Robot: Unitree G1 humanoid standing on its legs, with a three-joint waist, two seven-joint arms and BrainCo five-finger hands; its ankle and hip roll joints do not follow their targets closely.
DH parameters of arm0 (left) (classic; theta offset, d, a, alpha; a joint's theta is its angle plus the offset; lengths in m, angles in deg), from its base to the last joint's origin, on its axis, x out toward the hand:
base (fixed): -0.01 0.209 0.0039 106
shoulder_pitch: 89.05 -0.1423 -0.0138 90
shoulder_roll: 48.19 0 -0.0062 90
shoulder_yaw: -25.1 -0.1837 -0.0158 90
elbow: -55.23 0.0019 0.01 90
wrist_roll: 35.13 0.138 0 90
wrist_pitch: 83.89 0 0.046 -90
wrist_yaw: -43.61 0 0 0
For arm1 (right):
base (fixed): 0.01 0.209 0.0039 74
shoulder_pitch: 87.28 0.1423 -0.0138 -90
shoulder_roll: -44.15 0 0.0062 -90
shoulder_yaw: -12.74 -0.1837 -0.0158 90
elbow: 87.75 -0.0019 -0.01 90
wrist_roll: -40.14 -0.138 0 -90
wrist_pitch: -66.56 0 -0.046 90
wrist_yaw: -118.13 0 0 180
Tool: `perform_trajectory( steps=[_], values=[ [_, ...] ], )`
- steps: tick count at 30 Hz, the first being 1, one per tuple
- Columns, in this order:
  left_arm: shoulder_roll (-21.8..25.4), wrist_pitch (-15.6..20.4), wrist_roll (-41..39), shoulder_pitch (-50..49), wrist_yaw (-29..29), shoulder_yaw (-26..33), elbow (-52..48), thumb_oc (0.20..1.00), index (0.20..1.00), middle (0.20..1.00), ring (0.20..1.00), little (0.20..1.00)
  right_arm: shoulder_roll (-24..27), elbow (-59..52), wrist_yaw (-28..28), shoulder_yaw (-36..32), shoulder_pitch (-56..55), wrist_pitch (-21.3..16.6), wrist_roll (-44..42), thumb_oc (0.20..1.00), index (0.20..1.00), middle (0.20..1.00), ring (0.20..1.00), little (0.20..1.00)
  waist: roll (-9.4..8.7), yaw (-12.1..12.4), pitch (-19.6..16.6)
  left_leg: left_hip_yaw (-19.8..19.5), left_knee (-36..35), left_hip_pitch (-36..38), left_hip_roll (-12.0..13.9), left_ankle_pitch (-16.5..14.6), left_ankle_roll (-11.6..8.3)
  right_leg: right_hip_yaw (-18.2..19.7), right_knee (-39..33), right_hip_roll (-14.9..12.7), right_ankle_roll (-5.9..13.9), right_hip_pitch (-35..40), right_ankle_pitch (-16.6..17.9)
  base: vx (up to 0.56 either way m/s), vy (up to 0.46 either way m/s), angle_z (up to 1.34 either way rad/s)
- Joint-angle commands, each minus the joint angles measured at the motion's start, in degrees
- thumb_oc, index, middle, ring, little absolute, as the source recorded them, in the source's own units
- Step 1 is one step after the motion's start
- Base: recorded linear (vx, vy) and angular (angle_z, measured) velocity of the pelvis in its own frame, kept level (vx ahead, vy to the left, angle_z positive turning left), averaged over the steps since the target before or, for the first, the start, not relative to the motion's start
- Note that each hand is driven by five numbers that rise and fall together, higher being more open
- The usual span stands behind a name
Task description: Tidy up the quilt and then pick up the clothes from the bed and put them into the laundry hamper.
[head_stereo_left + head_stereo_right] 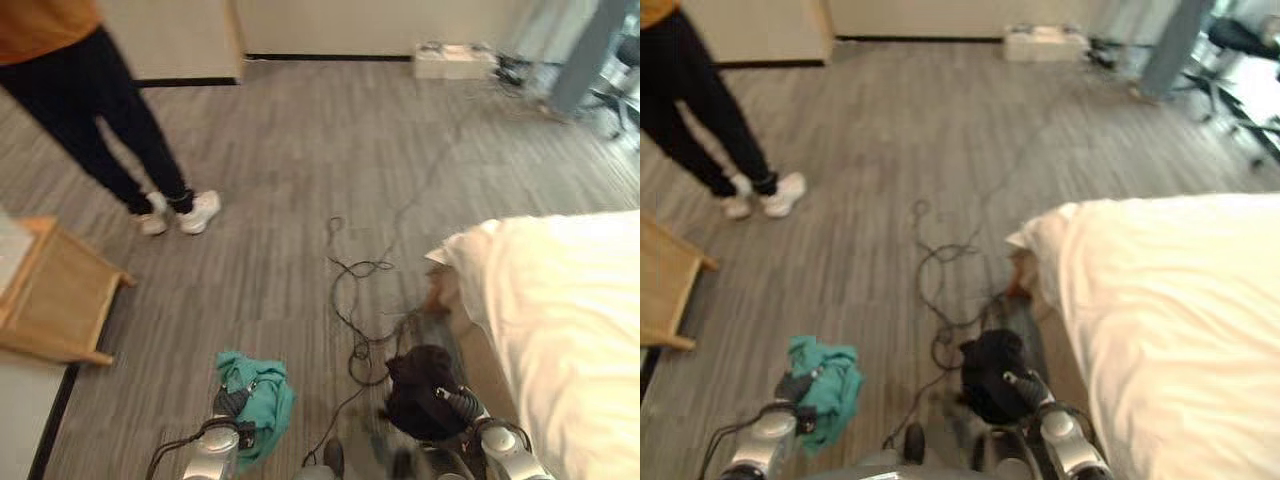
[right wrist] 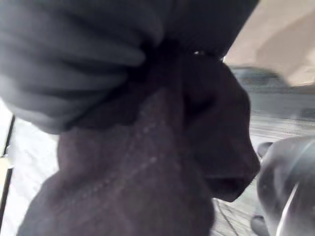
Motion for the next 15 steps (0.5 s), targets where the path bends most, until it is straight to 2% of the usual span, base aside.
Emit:
perform_trajectory(
  steps=[1, 2, 4, 5, 6, 9, 11, 12, 15],
  values=[
    [0.2, 0.9, 1.6, 1.1, 1.8, 0.8, 0.6, 0.2, 0.2, 0.2, 0.2, 0.2, 2.0, 0.4, 1.3, -1.3, 2.7, -2.4, -0.8, 0.2, 0.2, 0.2, 0.2, 0.2, -1.09, -0.5, 1.1, 4.0, -0.4, -4.3, 1.0, 0.5, -0.92, 3.5, -16.7, -0.2, 2.71, 11.1, 8.8, 0.14, -0.078, 1.46],
    [-0.3, 1.4, 2.9, 1.4, 0.6, -0.3, 0.8, 0.2, 0.2, 0.2, 0.2, 0.2, 1.4, -1.5, 0.7, -1.5, 2.7, -2.8, -2.4, 0.2, 0.2, 0.2, 0.2, 0.2, -2.1, 0.1, 0.5, 2.0, -0.1, -3.5, -0.2, -0.3, -0.6, 5.5, -19.6, 0.1, 2.45, 12.6, 9.8, 0.16, -0.115, 1.05],
    [-0.8, 1.3, 3.4, 1.0, -0.1, -0.1, 1.4, 0.2, 0.2, 0.2, 0.2, 0.2, 1.6, -1.6, 0.5, -1.7, 2.5, -2.2, -1.7, 0.2, 0.2, 0.2, 0.2, 0.2, -2.12, -0.2, -0.5, 1.9, 0.0, -2.7, -0.6, -0.7, -0.78, 5.8, -21.6, 1.2, 2.48, 14.4, 10.9, 0.13, -0.097, 0.34],
    [-3.2, -3.6, 21.7, 12.5, 1.9, -12.1, 19.6, 0.2, 0.2, 0.2, 0.2, 0.2, 6.3, 22.7, 4.6, -3.0, 6.1, 4.4, 8.0, 0.2, 0.2, 0.2, 0.2, 0.2, 1.69, 0.2, 3.5, 1.4, -0.4, -2.9, -1.1, 0.6, -1.02, 3.8, -14.8, 2.3, 4.69, 11.2, 8.6, 0.3, -0.134, -0.15],
    [-3.3, -3.9, 22.2, 10.4, 2.1, -10.7, 21.8, 0.2, 0.2, 0.2, 0.2, 0.2, 5.5, 20.2, 4.9, -2.4, 4.4, 4.4, 9.1, 0.2, 0.2, 0.2, 0.2, 0.2, 1.43, 0.7, 1.9, 1.5, -0.4, -1.1, -1.0, -0.2, -1.44, 1.6, -19.3, 1.9, 3.09, 15.5, 7.2, 0.36, -0.181, -0.02],
    [-3.4, -4.0, 21.3, 9.9, 2.2, -9.5, 22.6, 0.2, 0.2, 0.2, 0.2, 0.2, 5.3, 18.9, 5.2, -2.8, 3.7, 4.1, 8.4, 0.2, 0.2, 0.2, 0.2, 0.2, 1.43, 1.0, 1.9, 1.5, -0.4, 0.1, -0.7, -0.2, -2.75, -0.6, -22.3, 1.7, 2.8, 17.3, 7.4, 0.26, -0.155, 0.02],
    [-3.2, -3.9, 20.6, 9.8, 2.3, -8.8, 23.9, 0.2, 0.2, 0.2, 0.2, 0.2, 6.0, 18.2, 5.4, -3.1, 3.4, 3.6, 8.4, 0.2, 0.2, 0.2, 0.2, 0.2, 0.59, 1.2, 2.9, 2.4, 11.0, -4.2, 0.0, -0.1, -5.06, -1.7, -24.3, 1.4, 1.9, 19.1, 7.6, 0.16, -0.241, 0.23],
    [-3.4, -4.6, 18.9, 10.5, 3.8, -8.4, 23.1, 0.2, 0.2, 0.2, 0.2, 0.2, 6.8, 16.0, 6.4, -3.6, 3.5, 3.9, 7.4, 0.2, 0.2, 0.2, 0.2, 0.2, -1.0, 2.7, 5.8, 3.8, 30.0, -16.9, 1.5, 6.4, -7.38, -4.0, -25.3, 0.4, 0.22, 21.5, 6.8, 0.1, -0.26, 0.49],
    [-3.3, -4.5, 18.3, 10.5, 4.1, -8.1, 22.9, 0.2, 0.2, 0.2, 0.2, 0.2, 6.9, 15.2, 6.3, -3.4, 3.5, 3.9, 7.1, 0.2, 0.2, 0.2, 0.2, 0.2, -1.32, 3.3, 5.7, 4.5, 30.6, -19.4, 1.0, 5.1, -6.34, -3.5, -25.7, 0.7, 0.05, 22.3, 5.9, 0.31, -0.082, 0.39]
  ],
)
